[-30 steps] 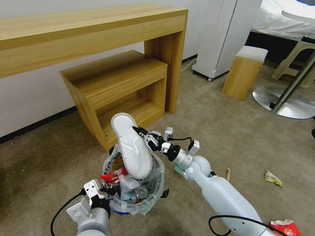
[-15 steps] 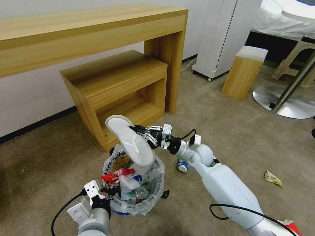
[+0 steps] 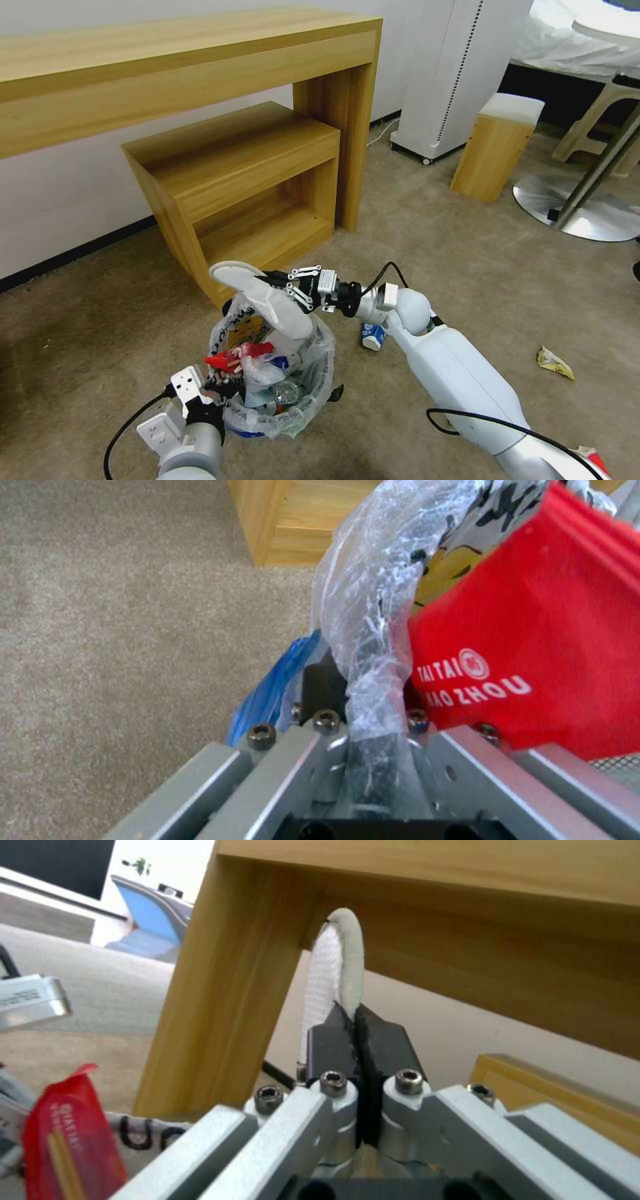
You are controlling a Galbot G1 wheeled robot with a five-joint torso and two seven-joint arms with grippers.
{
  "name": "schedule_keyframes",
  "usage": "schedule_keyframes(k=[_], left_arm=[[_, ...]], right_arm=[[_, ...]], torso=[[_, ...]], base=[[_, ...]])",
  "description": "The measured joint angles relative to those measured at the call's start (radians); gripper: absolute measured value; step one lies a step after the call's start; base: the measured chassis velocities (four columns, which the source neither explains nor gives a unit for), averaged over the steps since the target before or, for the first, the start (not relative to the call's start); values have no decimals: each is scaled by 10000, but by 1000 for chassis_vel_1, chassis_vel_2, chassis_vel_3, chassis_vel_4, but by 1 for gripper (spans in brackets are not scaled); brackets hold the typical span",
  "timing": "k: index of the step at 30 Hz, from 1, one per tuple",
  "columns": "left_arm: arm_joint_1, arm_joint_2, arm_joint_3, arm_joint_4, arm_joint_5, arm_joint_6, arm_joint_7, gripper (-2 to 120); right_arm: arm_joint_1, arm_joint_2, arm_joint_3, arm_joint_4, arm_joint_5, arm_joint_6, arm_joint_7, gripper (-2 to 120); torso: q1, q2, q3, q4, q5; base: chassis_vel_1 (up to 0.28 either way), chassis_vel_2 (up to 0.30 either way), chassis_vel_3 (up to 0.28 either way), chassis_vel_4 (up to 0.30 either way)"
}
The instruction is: Pick up the trash bin and place the garbage on the floor into it.
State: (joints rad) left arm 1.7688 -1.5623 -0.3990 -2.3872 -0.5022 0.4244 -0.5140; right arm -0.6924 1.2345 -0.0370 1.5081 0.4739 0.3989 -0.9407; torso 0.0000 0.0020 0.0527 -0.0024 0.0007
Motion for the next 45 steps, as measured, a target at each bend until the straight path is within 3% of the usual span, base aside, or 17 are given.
schedule_keyframes(k=[3, 5, 6, 12, 15, 17, 18, 25, 27, 29, 30, 31, 33, 35, 36, 41, 45], left_arm=[[0, 12, -8, -27, -4, 4, 1, 0], [0, 12, -9, -28, -5, 4, 1, 0], [0, 29, -37, -36, -16, 11, 2, 0], [-4, 66, -108, -85, -57, 32, 2, 0], [-4, 91, -144, -122, -102, 44, 2, 0], [-4, 92, -145, -123, -103, 44, 2, 0], [-12, 96, -169, -128, -126, 48, 2, 0], [-152, 145, -402, -129, -350, 84, 8, 0], [-323, 212, -620, -130, -511, 174, -7, 0], [-349, 223, -656, -130, -516, 197, -25, 0], [-401, 261, -729, -157, -561, 352, -122, 0], [-401, 261, -729, -157, -561, 352, -122, 0], [-453, 406, -840, -252, -1051, 946, -451, 0], [-461, 438, -856, -269, -1185, 1047, -508, 0], [-519, 531, -934, -354, -1676, 1306, -670, 0], [-619, 632, -1034, -467, -2410, 1569, -842, 0], [-801, 740, -1205, -530, -3329, 1914, -1236, 0]], right_arm=[[-44, -65, 26, 65, 214, -215, -278, 10], [-44, -65, 26, 65, 214, -215, -278, 10], [-88, -107, 34, 87, 303, -290, -439, 21], [-193, -232, 103, 154, 447, -588, -987, 37], [-230, -333, 145, 162, 478, -642, -1064, 53], [-230, -335, 146, 163, 483, -644, -1064, 55], [-270, -364, 178, 238, 632, -696, -947, 64], [-893, -498, 392, 838, 2033, -897, 1362, 83], [-1613, -657, 1073, 1254, 3169, -1093, 2709, 97], [-1744, -688, 1219, 1312, 3260, -1129, 2932, 97], [-2208, -755, 1812, 1573, 3303, -1437, 3825, 100], [-2208, -755, 1812, 1573, 3303, -1437, 3825, 100], [-3043, -803, 2902, 2147, 2487, -2144, 5762, 100], [-3212, -795, 3119, 2237, 2292, -2221, 6073, 100], [-3730, -767, 3694, 2567, 1730, -2437, 6883, 100], [-4661, -690, 4560, 3200, 872, -2933, 7891, 100], [-6493, -239, 6125, 4667, -568, -4109, 8776, 100]], torso=[[0, 0, 0, 0, 0], [0, 0, 0, 0, 0], [0, 0, 0, 0, 0], [0, 0, 0, 0, 0], [0, 0, 0, 0, 0], [0, 0, 0, 0, 0], [0, 0, 0, 0, 0], [0, 0, 0, 2, 0], [0, 0, 0, 0, 1], [0, 0, 0, 0, 0], [0, 0, -1, -3, 2], [0, 0, -1, -3, 2], [0, 0, 0, -2, 0], [0, 0, 0, -2, -1], [0, 0, -1, -1, 3], [-1, 2, -2, 1, 1], [0, 2, -1, -1, 0]], base=[[0, 0, 0, 0], [0, 0, 0, 0], [0, 0, 0, 0], [0, 0, 0, 0], [0, 0, 0, 0], [0, 0, 0, 0], [0, 0, 0, 0], [0, 0, 0, 0], [0, 0, 0, 0], [0, 0, 0, 0], [0, 0, 0, 0], [0, 0, 0, 0], [0, 0, 0, 0], [0, 0, 0, 0], [0, 0, 0, 0], [0, 0, 0, 0], [0, 0, 0, 0]])
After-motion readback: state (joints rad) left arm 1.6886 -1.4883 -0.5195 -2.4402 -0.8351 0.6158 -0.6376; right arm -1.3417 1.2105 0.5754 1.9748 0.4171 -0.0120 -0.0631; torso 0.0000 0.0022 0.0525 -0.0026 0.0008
